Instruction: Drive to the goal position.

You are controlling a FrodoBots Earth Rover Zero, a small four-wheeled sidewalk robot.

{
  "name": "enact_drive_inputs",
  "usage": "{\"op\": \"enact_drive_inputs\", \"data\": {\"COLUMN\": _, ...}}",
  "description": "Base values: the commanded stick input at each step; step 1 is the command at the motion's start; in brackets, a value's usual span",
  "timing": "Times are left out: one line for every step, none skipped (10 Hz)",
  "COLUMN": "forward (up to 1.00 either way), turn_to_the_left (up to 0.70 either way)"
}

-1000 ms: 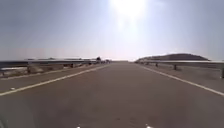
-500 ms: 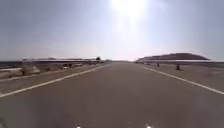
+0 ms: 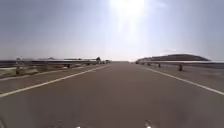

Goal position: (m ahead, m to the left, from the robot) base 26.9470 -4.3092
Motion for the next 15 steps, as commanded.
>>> {"op": "enact_drive_inputs", "data": {"forward": 0.70, "turn_to_the_left": 0.00}}
{"op": "enact_drive_inputs", "data": {"forward": 0.70, "turn_to_the_left": 0.00}}
{"op": "enact_drive_inputs", "data": {"forward": 0.70, "turn_to_the_left": 0.00}}
{"op": "enact_drive_inputs", "data": {"forward": 0.70, "turn_to_the_left": 0.00}}
{"op": "enact_drive_inputs", "data": {"forward": 0.70, "turn_to_the_left": 0.00}}
{"op": "enact_drive_inputs", "data": {"forward": 0.70, "turn_to_the_left": 0.00}}
{"op": "enact_drive_inputs", "data": {"forward": 0.70, "turn_to_the_left": 0.00}}
{"op": "enact_drive_inputs", "data": {"forward": 0.70, "turn_to_the_left": 0.00}}
{"op": "enact_drive_inputs", "data": {"forward": 0.70, "turn_to_the_left": 0.00}}
{"op": "enact_drive_inputs", "data": {"forward": 0.70, "turn_to_the_left": 0.00}}
{"op": "enact_drive_inputs", "data": {"forward": 0.70, "turn_to_the_left": 0.00}}
{"op": "enact_drive_inputs", "data": {"forward": 0.70, "turn_to_the_left": 0.00}}
{"op": "enact_drive_inputs", "data": {"forward": 0.70, "turn_to_the_left": 0.00}}
{"op": "enact_drive_inputs", "data": {"forward": 0.70, "turn_to_the_left": 0.00}}
{"op": "enact_drive_inputs", "data": {"forward": 0.70, "turn_to_the_left": 0.00}}
